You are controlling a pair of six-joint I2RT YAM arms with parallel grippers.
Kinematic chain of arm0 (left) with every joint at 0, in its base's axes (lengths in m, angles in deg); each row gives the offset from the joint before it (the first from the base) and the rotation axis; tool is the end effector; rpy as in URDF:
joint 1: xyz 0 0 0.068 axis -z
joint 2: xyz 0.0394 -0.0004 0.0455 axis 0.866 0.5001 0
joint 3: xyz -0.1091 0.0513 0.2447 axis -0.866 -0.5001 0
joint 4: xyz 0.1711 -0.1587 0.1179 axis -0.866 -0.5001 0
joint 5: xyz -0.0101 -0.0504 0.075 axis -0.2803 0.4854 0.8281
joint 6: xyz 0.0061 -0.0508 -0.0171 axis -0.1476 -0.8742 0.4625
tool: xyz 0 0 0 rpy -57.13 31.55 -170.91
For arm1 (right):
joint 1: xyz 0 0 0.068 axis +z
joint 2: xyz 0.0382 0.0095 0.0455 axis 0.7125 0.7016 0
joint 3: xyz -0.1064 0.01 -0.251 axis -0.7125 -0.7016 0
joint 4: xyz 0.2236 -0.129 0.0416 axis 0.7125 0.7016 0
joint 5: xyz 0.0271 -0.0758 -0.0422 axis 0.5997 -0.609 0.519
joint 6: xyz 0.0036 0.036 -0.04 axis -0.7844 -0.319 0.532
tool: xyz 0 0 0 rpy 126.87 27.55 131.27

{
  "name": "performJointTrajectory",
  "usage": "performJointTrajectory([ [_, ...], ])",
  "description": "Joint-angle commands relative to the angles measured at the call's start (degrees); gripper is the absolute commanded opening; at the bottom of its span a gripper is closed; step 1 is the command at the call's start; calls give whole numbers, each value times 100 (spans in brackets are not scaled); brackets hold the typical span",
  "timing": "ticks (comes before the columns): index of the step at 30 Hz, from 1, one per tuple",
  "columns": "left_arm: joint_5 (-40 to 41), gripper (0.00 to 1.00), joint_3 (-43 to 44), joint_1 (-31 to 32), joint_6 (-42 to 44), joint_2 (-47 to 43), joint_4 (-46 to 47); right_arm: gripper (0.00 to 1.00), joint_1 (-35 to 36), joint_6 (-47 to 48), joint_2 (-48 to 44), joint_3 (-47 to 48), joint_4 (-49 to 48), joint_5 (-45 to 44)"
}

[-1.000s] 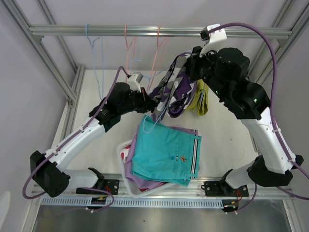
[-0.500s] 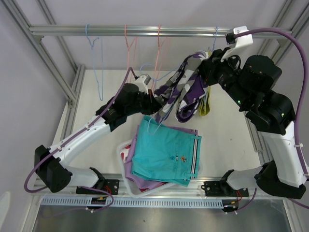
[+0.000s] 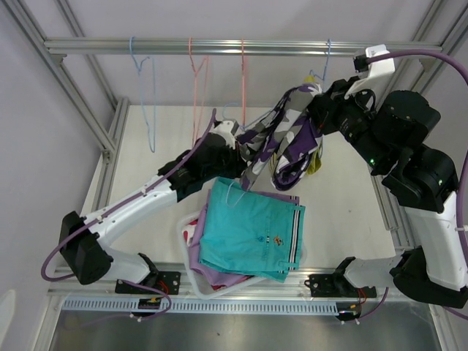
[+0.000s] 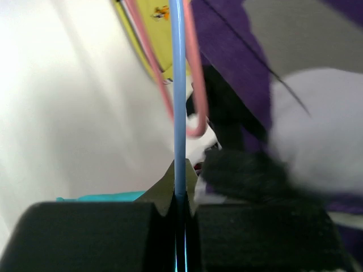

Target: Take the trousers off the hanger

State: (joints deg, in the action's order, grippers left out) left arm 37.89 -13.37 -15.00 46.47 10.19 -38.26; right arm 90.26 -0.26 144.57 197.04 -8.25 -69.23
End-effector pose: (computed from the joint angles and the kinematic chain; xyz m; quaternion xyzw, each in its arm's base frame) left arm 0.2238 -0.2208 0.3398 0.1087 0.8488 -0.2876 0.4302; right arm 0.1265 0.1104 0.5918 -0.1299 0.6831 0.2020 0.6897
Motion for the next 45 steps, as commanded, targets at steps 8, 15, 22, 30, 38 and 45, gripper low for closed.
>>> performJointTrajectory([
  [8,1628,0,0,510,904,515,-193,0,-17,-15,-608,619,-1352,-417],
  [15,2420,1,35,721,1116,726,-193,0,-17,20,-723,698,-1229,-461],
  [22,2437,0,88,721,1124,787,-272,0,-17,-50,-819,523,-1045,-391],
  [30,2385,0,430,721,1037,884,-694,0,-17,-120,-1399,-558,-1071,128],
  [38,2245,0,624,423,887,1095,-914,0,-8,-190,-1838,-796,-781,637],
  [45,2200,0,615,317,869,1069,-905,0,-17,-129,-2050,-779,-561,682],
])
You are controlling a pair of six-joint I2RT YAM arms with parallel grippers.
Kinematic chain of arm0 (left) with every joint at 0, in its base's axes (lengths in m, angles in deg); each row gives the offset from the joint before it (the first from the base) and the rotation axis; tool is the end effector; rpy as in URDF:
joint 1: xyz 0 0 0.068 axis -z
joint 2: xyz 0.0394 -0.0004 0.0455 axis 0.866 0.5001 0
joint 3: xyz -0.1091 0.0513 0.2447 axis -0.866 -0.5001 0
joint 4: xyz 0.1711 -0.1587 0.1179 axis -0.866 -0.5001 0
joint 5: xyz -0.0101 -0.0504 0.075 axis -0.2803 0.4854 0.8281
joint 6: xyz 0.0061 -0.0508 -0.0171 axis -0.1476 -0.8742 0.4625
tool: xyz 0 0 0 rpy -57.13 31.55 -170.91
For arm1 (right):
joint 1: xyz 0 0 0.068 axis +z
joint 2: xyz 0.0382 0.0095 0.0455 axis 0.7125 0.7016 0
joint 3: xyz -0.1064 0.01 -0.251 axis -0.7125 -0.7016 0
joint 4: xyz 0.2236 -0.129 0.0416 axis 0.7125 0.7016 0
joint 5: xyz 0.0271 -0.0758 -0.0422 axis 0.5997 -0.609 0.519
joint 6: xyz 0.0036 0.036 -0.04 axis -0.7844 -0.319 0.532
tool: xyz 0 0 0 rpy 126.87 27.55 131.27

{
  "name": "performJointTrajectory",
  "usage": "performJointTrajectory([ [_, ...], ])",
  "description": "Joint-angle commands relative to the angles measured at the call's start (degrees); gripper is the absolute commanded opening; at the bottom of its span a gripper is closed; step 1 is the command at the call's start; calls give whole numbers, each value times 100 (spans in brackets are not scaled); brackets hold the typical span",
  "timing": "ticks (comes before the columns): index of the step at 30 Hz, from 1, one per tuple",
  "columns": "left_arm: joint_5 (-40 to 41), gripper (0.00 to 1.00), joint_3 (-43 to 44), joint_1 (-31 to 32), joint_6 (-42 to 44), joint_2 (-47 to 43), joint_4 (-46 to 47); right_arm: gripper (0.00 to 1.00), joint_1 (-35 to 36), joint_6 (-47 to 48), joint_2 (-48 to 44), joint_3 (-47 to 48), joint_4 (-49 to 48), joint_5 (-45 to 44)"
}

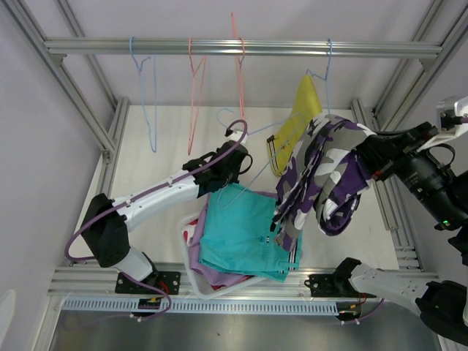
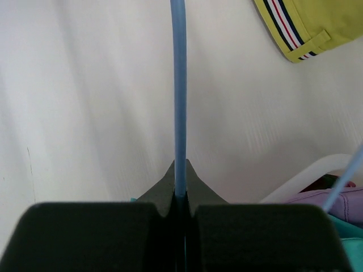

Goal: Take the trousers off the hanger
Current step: Remove the trousers from the hanger, then place the trousers in the bin.

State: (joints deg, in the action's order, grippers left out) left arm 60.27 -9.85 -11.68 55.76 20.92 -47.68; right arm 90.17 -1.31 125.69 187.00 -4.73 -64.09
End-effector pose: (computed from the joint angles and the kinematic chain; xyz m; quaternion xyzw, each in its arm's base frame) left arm 0.2394 -0.2456 0.2905 0.1433 0.8911 -0.0378 0.4289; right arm 0.0443 0.0329 0.5784 -0.1401 0.6468 0.2543 0.7053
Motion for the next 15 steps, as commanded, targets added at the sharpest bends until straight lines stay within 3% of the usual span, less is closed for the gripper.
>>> performJointTrajectory([
  [1,-29,1,263,-24,-68,-5,28,0,-8,-33,-179,225,-896,212],
  [15,-196,1,307,-129,-139,-189,-7,0,-8,-24,-566,-302,-623,730],
])
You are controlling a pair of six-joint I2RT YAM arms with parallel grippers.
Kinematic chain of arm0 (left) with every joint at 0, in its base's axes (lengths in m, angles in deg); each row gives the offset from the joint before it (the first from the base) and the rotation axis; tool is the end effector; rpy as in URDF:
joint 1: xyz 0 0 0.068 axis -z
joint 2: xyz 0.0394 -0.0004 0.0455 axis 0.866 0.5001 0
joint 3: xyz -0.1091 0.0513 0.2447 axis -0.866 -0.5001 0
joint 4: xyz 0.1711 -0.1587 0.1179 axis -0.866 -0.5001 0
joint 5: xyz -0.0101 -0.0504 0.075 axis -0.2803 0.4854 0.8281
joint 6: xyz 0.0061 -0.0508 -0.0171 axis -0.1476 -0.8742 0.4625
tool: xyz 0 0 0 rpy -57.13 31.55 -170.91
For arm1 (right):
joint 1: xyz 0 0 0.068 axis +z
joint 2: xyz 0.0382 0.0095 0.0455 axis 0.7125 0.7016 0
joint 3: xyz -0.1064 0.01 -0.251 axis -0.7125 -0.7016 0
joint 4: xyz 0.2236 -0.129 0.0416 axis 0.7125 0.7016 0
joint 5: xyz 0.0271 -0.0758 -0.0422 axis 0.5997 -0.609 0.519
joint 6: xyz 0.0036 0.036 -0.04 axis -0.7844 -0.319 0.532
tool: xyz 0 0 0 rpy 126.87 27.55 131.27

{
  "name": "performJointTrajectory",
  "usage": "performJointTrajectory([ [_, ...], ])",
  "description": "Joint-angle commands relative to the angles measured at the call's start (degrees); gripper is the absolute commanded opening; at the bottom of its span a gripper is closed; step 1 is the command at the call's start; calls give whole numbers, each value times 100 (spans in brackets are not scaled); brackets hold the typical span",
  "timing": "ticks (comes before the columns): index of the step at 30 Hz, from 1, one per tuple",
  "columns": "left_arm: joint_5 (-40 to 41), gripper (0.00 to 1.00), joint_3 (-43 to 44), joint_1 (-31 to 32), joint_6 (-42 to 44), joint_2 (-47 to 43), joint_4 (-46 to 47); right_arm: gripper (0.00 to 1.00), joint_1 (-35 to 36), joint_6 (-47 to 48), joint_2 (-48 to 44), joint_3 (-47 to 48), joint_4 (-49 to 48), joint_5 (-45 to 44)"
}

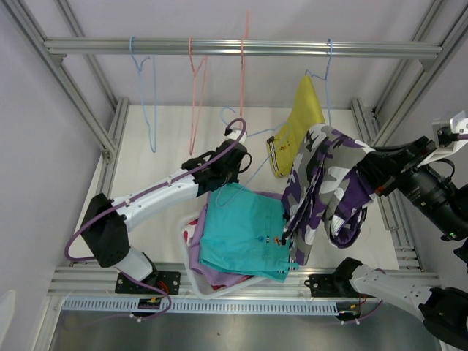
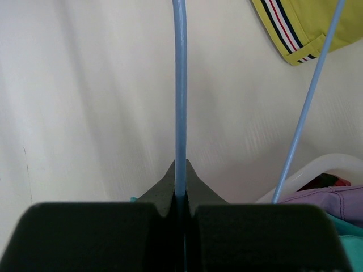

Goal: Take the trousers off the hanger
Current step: Place the trousers in the bin.

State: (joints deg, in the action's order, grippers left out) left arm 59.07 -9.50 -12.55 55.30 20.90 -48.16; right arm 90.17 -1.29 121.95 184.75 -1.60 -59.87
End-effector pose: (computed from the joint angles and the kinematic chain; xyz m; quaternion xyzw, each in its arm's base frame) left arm 0.2427 -0.2425 0.2917 0.1376 0.8941 -0.0441 0.4240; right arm 0.0290 0.0214 0.5668 -0.1712 0.6495 0.2724 0.6889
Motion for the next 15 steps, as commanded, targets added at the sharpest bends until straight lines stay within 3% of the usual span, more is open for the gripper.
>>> performJointTrajectory([
  [1,-85,0,281,-42,-93,-196,32,0,-8,-26,-253,-208,-1014,474],
  [9,-164,1,255,-42,-119,-292,32,0,-8,-272,-394,-1737,-1734,1108],
  [15,-225,0,272,-42,-137,-310,6,0,-8,-439,-227,-2116,-2227,1504],
])
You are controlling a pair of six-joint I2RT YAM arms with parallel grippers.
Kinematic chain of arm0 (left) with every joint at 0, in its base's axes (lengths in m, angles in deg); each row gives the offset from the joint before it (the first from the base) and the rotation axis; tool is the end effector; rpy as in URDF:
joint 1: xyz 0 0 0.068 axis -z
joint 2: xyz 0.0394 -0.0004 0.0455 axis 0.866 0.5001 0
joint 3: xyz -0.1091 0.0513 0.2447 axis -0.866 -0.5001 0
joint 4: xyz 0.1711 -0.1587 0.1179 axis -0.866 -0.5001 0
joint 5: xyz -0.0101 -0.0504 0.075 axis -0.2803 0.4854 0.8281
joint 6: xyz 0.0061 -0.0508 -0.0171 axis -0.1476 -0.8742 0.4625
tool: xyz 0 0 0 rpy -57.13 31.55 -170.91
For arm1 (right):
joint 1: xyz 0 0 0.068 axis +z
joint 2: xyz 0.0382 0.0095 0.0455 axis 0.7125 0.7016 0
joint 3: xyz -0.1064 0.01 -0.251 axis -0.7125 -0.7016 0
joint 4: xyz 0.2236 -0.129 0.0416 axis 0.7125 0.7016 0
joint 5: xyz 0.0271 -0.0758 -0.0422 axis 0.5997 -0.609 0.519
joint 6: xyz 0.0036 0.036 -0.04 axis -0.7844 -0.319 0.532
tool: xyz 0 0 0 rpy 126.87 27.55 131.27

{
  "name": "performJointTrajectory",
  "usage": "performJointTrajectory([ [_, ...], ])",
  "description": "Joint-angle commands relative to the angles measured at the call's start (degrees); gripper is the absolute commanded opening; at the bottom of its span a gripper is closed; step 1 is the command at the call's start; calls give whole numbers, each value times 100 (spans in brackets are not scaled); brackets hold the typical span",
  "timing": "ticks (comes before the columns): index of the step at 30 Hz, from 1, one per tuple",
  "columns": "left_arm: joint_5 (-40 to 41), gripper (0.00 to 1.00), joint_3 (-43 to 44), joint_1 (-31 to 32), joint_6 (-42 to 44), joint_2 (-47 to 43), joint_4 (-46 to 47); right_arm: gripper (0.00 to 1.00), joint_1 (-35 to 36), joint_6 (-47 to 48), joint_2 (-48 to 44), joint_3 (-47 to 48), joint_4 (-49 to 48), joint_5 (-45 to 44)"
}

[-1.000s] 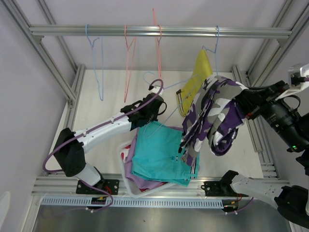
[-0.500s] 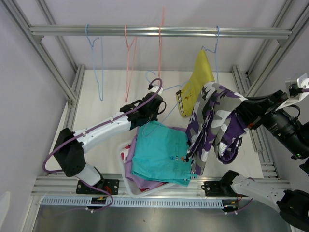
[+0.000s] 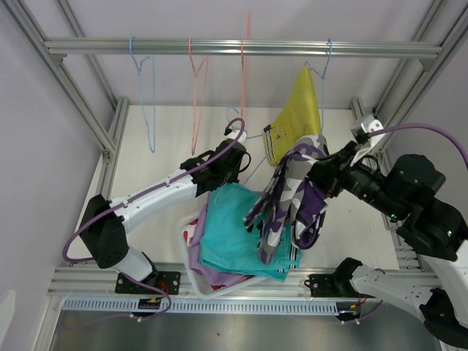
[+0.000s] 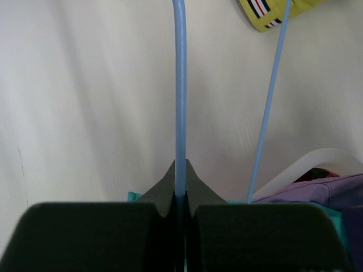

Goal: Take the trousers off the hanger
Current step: Place the trousers in the bin.

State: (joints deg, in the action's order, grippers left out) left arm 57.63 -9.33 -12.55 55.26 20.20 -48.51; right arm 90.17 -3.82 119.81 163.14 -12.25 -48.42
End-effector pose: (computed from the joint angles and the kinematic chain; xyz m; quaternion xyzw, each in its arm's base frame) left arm 0.2406 -0.2414 0.2959 0.1412 0.8938 -0.0568 0.4217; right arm 0.0730 0.0750 0.5042 -0.2433 0.6843 0.3254 0.6055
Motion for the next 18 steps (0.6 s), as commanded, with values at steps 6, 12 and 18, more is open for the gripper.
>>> performJointTrajectory([
  [6,-99,0,272,-42,-141,-293,41,0,1,-449,13,-359,-1637,859],
  [12,-134,0,255,-51,-176,-293,23,0,79,-713,40,-860,-2121,1308],
  [18,-143,1,255,-59,-185,-302,15,0,545,-626,224,-1071,-2332,1133],
])
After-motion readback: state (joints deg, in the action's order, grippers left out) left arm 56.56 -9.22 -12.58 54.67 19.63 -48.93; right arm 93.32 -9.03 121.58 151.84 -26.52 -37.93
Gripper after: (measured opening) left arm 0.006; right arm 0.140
